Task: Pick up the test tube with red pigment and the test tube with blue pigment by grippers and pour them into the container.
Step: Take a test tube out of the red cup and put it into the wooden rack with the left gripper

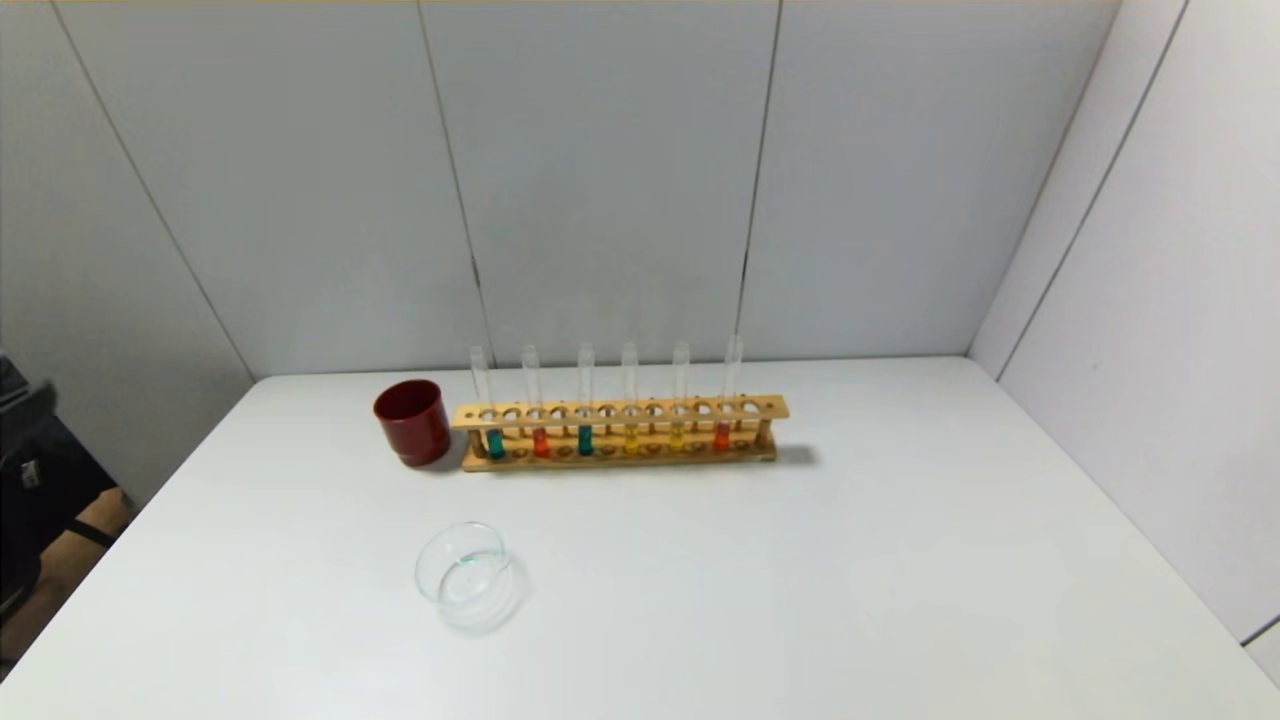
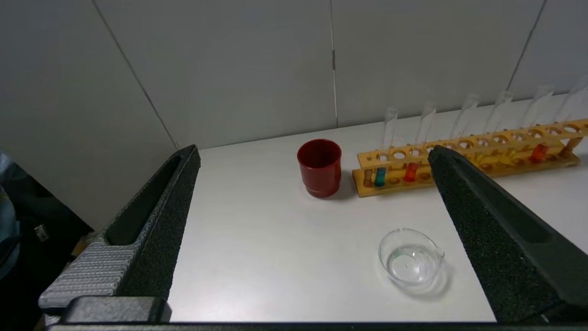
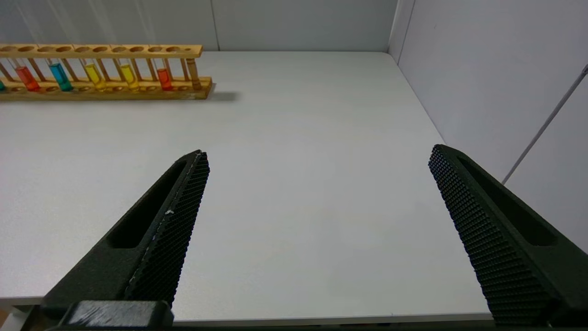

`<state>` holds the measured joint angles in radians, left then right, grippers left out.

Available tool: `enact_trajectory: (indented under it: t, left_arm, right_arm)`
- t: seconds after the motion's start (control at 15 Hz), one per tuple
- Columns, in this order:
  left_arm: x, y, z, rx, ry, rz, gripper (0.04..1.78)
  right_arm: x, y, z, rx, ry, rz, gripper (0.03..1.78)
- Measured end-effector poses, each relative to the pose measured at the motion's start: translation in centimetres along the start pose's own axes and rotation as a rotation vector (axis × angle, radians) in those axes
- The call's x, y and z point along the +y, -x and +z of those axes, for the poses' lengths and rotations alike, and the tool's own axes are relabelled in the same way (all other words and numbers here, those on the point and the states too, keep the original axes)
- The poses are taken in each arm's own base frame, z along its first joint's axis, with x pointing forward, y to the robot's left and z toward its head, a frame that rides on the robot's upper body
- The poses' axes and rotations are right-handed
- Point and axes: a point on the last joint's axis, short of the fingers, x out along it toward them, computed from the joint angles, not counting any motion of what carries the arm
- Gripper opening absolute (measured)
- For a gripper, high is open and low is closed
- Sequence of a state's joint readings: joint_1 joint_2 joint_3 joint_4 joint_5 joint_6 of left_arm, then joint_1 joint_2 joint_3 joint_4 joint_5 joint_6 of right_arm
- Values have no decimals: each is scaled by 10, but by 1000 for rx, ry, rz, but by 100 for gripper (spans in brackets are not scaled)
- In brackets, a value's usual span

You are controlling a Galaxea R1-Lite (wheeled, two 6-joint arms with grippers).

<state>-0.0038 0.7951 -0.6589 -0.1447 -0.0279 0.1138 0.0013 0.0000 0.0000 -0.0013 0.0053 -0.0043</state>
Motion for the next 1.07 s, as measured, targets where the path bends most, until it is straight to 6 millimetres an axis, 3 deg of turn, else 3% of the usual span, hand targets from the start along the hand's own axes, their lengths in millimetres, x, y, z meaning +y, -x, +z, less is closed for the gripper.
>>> enact_trajectory:
  t: [0.53, 0.8, 1.07]
  left_arm:
    - [-4, -136, -7, -1, 26, -58, 175]
    - [-21, -183, -19, 67, 98, -110, 175]
    - [-35, -218, -47, 171, 140, -142, 175]
  right_arm:
    - [0, 0, 0, 0, 0, 0, 175]
    - [0, 0, 0, 0, 0, 0, 175]
    - [0, 0, 0, 0, 0, 0, 175]
